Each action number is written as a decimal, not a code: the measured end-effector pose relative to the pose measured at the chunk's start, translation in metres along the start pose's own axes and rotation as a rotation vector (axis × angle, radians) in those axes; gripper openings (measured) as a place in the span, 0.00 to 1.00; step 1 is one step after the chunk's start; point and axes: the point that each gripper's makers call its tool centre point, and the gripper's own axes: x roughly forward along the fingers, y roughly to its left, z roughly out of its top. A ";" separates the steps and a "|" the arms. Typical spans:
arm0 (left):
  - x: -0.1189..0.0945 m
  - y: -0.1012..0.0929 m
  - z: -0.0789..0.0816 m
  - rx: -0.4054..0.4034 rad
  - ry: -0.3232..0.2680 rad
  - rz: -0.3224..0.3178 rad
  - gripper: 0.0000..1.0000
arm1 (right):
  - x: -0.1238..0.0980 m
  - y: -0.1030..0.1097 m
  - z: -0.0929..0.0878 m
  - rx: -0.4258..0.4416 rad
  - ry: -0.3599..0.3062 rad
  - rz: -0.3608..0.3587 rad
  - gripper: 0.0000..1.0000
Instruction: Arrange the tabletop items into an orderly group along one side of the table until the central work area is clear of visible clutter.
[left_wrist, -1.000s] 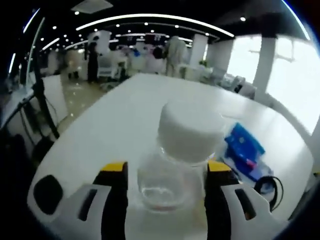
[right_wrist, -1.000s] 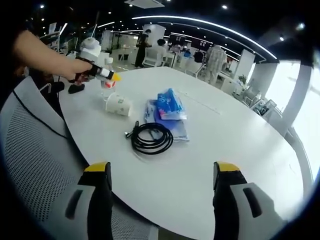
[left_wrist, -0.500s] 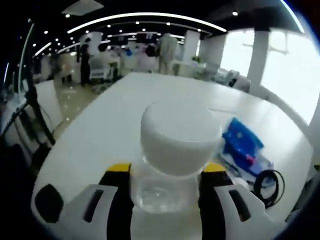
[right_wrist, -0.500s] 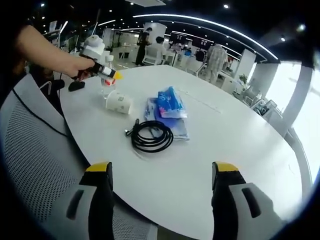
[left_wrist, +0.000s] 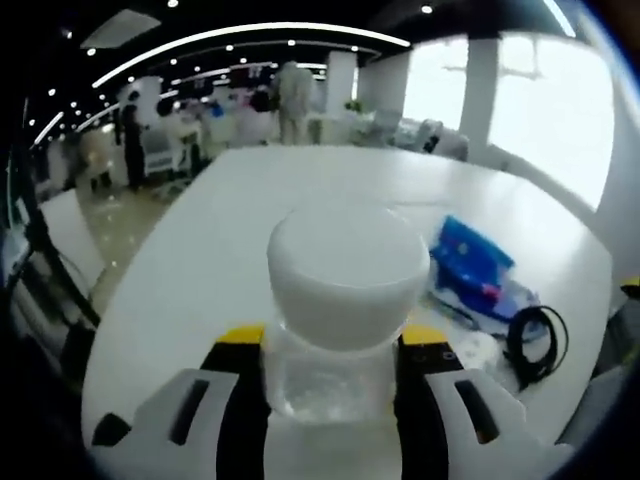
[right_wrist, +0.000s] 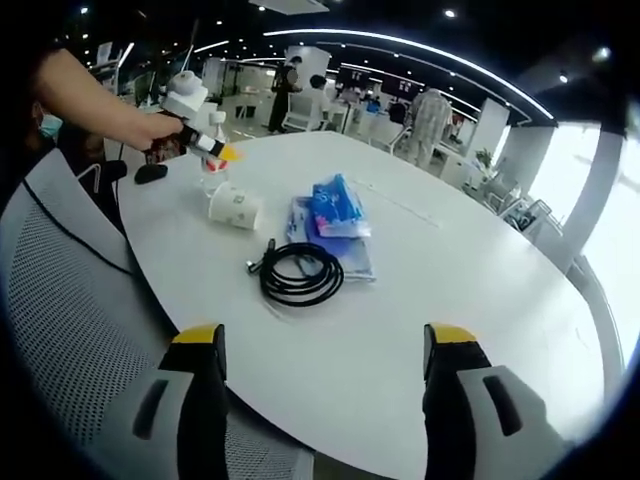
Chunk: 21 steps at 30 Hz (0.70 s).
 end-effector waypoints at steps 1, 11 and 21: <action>0.000 -0.001 0.000 0.011 0.003 -0.013 0.44 | 0.000 0.000 0.000 0.000 -0.001 0.000 0.81; -0.003 -0.008 -0.002 0.106 0.006 -0.178 0.45 | 0.000 0.000 0.001 0.003 -0.003 0.000 0.81; -0.008 -0.021 -0.007 0.203 0.028 -0.342 0.45 | 0.000 0.000 0.000 0.002 0.002 -0.001 0.81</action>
